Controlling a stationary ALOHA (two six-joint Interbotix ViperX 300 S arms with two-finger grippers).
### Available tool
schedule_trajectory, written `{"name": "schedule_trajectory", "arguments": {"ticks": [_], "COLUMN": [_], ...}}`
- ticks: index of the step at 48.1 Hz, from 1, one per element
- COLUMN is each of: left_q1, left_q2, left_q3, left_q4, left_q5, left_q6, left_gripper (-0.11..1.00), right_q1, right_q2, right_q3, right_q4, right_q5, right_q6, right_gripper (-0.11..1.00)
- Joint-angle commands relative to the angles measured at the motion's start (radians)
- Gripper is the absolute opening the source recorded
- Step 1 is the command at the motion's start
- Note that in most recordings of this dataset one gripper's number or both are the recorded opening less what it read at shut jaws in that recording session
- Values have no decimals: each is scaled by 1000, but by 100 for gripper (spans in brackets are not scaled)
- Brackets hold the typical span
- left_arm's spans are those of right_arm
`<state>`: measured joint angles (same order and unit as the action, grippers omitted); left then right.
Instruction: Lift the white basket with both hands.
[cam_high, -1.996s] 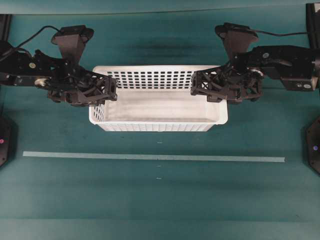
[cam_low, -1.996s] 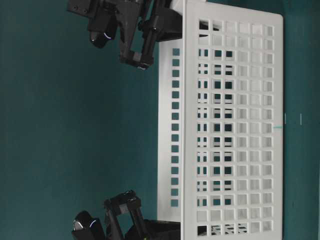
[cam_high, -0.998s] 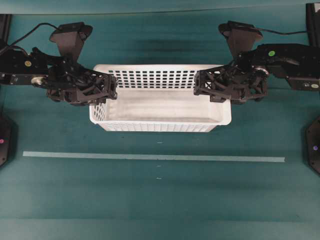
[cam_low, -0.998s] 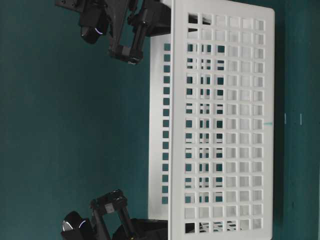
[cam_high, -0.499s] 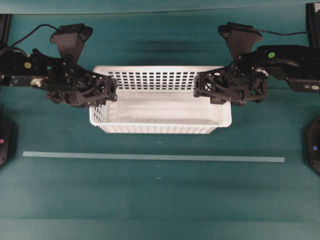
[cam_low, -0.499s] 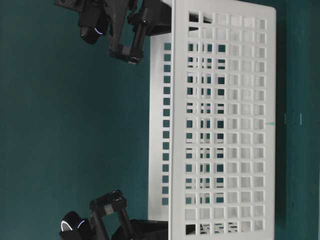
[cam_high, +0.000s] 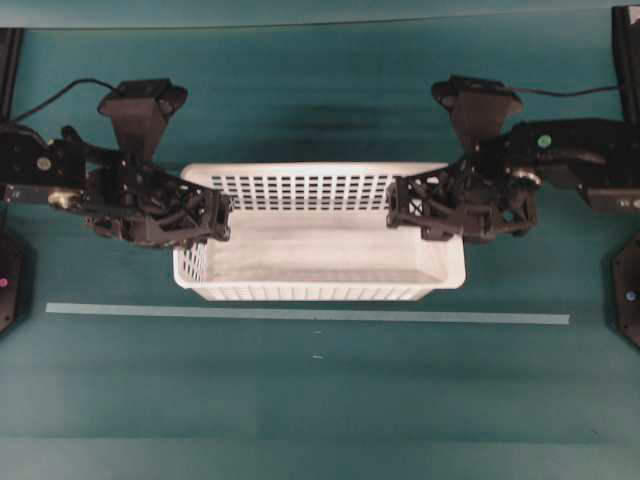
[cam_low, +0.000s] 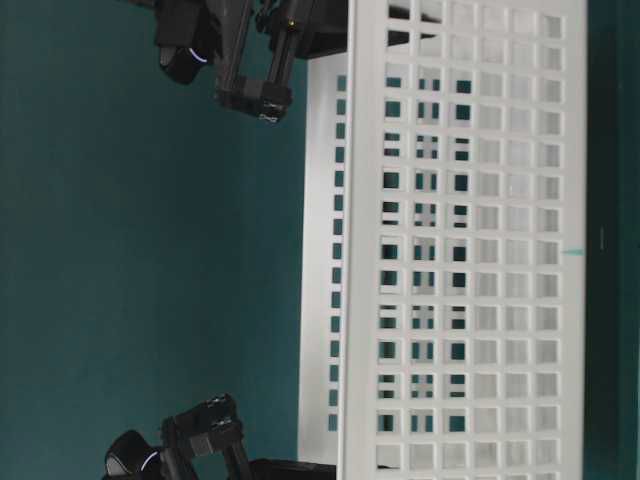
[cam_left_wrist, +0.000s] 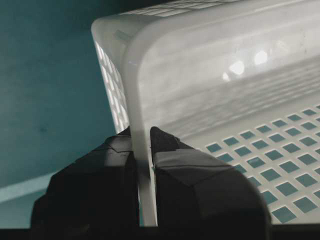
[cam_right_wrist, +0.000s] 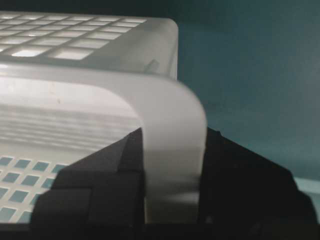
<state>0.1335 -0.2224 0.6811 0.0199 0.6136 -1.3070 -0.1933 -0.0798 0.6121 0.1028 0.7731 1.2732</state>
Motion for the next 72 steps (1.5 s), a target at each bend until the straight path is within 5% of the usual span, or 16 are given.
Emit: {"name": "schedule_trajectory", "arguments": {"ticks": [1,34,72], "left_q1": [-25,-156,-198], "left_q2": [-28,-20,37], "left_q3": [-12,-2,2], "left_q4": [3,9,20], "left_q5": [-11,-66,-77], "left_q6": [-3,-87,-124], "left_gripper": [-1,-1,-1], "right_q1": [41,190,216], "right_q2": [-3,-6,28], "right_q3": [2,23,34], "right_q4": [-5,-41,-46], "right_q5": [-5,-14,-64], "right_q6": [5,169,181], "right_gripper": [16,16,16]}}
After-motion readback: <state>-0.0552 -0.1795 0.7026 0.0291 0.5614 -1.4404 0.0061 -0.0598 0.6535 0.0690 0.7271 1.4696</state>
